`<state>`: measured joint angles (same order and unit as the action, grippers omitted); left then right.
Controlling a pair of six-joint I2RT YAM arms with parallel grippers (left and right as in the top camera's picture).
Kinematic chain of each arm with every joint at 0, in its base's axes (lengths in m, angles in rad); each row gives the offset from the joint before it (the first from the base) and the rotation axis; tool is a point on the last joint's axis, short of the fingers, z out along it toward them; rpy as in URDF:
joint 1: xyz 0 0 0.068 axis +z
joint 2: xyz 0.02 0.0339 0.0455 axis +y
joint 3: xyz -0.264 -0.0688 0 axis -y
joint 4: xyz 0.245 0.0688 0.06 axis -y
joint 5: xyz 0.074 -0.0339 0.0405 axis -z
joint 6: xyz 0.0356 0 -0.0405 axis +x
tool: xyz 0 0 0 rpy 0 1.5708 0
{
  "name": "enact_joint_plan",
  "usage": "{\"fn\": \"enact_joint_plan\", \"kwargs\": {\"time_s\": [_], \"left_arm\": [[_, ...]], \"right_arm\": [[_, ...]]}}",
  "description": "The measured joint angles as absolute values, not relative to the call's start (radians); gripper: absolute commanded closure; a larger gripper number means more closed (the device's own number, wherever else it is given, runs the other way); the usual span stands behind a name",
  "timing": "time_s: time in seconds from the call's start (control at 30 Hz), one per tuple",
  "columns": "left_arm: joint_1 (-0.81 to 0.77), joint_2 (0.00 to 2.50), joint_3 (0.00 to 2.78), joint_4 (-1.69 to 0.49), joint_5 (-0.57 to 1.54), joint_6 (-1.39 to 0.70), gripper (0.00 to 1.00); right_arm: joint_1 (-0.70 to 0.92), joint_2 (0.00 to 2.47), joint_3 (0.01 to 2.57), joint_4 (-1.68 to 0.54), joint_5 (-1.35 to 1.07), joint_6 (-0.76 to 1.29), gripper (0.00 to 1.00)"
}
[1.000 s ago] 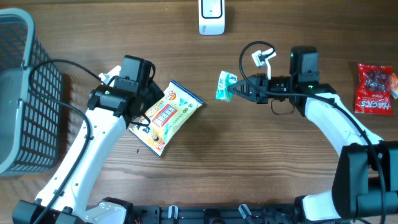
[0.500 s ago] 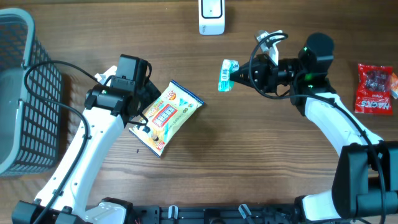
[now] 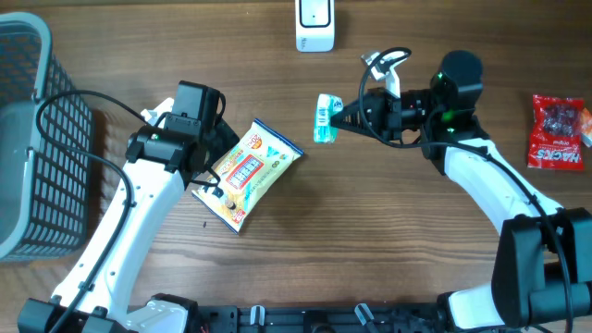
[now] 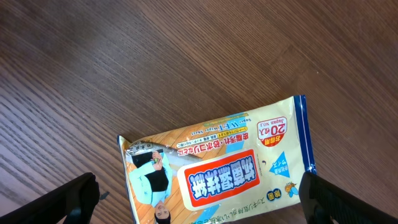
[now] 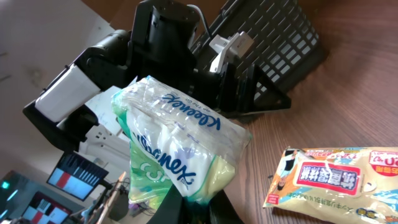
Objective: Scan the item barcode
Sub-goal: 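Lift the tissue pack with the right gripper up to the scanner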
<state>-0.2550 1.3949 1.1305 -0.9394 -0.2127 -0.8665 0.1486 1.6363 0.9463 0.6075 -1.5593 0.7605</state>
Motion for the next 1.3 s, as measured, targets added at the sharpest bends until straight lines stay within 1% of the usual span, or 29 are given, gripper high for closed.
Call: {"fn": "enact_joint_plan", "kwargs": {"time_s": [0.73,0.83,0.93,1.0,1.1,1.2,1.3], "left_arm": [[-0.255,1.395,1.131,-0.939,-0.213,-0.866,0.00],[-0.255,1.395,1.131,-0.939,-0.213,-0.867,0.00],[-0.255,1.395,1.131,-0.939,-0.213,-0.867,0.00],[-0.255,1.395,1.131,-0.938,-0.213,-0.867,0.00],[-0.255,1.395,1.131,-0.939,-0.213,-0.867,0.00],[-0.255,1.395,1.131,-0.939,-0.213,-0.867,0.00],[-0.255,1.395,1.131,-0.939,-0.213,-0.867,0.00]], "right_arm": [[0.152,1.636,0.946,0.580,-1.559,0.788,0.96],[0.152,1.636,0.947,0.496,-1.515,0.788,0.95],[0.153,1.637,0.950,0.347,-1.369,0.743,0.95],[0.155,1.637,0.958,0.167,-1.205,0.681,0.95],[0.172,1.640,0.961,-0.105,-0.849,0.587,0.95],[0.206,1.640,0.997,-0.314,-0.527,0.508,0.95],[0.266,1.642,1.103,-0.455,-0.170,0.392,0.96]]}}
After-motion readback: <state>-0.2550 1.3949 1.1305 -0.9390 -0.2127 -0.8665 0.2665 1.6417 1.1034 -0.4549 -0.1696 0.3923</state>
